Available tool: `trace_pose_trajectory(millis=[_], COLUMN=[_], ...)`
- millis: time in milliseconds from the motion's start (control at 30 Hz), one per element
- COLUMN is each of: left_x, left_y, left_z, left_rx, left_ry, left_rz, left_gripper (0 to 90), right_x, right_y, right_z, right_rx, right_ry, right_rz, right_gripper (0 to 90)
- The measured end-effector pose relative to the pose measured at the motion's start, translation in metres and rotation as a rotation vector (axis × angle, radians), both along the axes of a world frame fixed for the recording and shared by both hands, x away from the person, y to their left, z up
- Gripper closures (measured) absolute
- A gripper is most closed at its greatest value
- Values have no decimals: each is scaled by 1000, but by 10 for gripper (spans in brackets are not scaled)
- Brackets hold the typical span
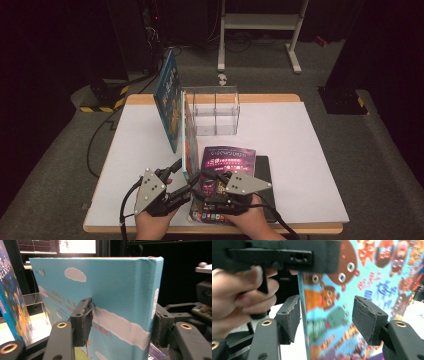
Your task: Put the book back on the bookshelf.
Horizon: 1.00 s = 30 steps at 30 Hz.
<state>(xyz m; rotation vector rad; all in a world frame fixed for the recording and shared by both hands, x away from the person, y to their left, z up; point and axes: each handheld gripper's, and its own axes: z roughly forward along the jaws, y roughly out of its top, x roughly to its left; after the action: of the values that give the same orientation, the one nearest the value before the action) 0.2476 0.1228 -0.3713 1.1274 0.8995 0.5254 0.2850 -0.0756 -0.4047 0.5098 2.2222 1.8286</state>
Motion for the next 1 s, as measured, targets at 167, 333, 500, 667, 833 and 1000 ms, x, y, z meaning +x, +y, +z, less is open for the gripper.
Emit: trace_pose_trajectory(millis=[167, 333, 500, 667, 833, 1000], left_x=[0, 0, -2, -7, -9, -6], left_y=[5, 7, 14, 23, 40, 59], left_z=[1, 2, 2, 3, 5, 4], left_rx=[10, 14, 19, 21, 33, 36], left_ry=[5, 14, 18, 19, -4, -6], left_rz=[2, -4, -12, 24, 145, 177], left_gripper=[437, 448, 487, 578, 720, 768], right_x=[1, 25, 37, 38, 38, 39], right_y=[-31, -64, -86, -91, -89, -87], right_z=[-4, -17, -30, -31, -31, -29], right_rx=[18, 42, 47, 51, 62, 73], right_ry=[13, 48, 101, 104, 113, 114], right_rz=[-32, -163, -228, -237, -231, -232], right_gripper=[403, 406, 407, 407, 409, 412])
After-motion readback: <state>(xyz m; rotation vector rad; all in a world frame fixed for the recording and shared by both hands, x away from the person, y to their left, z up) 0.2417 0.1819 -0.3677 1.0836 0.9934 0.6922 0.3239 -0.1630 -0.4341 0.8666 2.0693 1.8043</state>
